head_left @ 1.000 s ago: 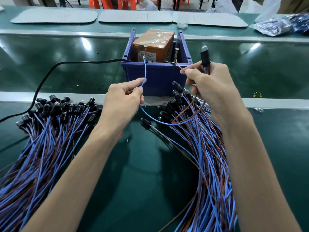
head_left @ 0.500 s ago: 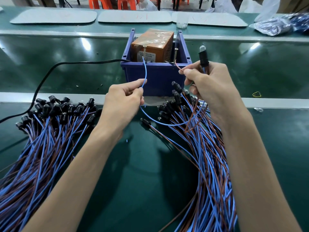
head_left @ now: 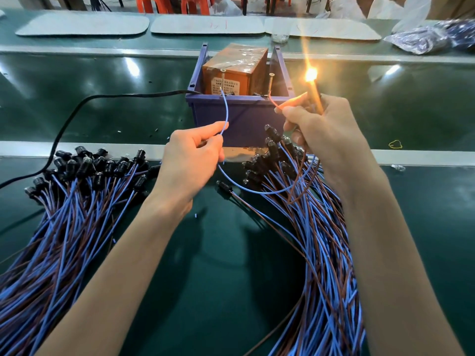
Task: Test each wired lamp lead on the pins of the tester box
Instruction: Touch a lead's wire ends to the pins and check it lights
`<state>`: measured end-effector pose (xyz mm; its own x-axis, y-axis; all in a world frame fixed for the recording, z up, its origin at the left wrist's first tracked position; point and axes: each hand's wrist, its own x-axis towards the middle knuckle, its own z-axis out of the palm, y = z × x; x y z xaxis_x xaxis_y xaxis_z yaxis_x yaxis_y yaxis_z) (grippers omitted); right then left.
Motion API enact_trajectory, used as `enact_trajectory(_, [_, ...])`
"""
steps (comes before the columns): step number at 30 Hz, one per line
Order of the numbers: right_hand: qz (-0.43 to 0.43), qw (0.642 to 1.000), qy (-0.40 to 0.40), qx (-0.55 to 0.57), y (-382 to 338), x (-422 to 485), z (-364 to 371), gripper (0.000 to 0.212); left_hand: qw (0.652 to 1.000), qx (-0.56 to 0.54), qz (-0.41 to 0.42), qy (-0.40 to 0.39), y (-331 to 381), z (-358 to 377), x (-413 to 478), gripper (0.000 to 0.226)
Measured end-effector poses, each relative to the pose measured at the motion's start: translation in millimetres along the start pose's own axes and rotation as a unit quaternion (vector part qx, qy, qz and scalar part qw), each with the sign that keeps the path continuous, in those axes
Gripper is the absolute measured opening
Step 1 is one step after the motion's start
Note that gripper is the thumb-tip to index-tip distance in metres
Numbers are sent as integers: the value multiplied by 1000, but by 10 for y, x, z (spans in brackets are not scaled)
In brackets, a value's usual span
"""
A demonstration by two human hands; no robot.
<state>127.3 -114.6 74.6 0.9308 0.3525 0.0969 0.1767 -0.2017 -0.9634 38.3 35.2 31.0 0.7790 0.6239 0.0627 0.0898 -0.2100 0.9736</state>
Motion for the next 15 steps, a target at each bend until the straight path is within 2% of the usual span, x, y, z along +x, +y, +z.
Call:
enact_trajectory(4, [7,1000,6,-2,-12,-3,-11,18,1000,-2,0,-4,61,-7,-28,31])
enact_trajectory(7, [17,1000,-13,11,-67,-17,-18,12,999,27,38,-12,182,-22,-84,30])
enact_trajectory(10, [17,996,-83,16,-143,-82,-5,11,994,60,84,-37,308,0,-164,27])
enact_trajectory(13, [18,981,-189,45,-207,-170,35,24,991,92,77,-53,356,25,-217,45])
enact_trajectory(15, [9,973,-226,42,-237,-203,59,33,987,138,74,-47,355,22,-223,52])
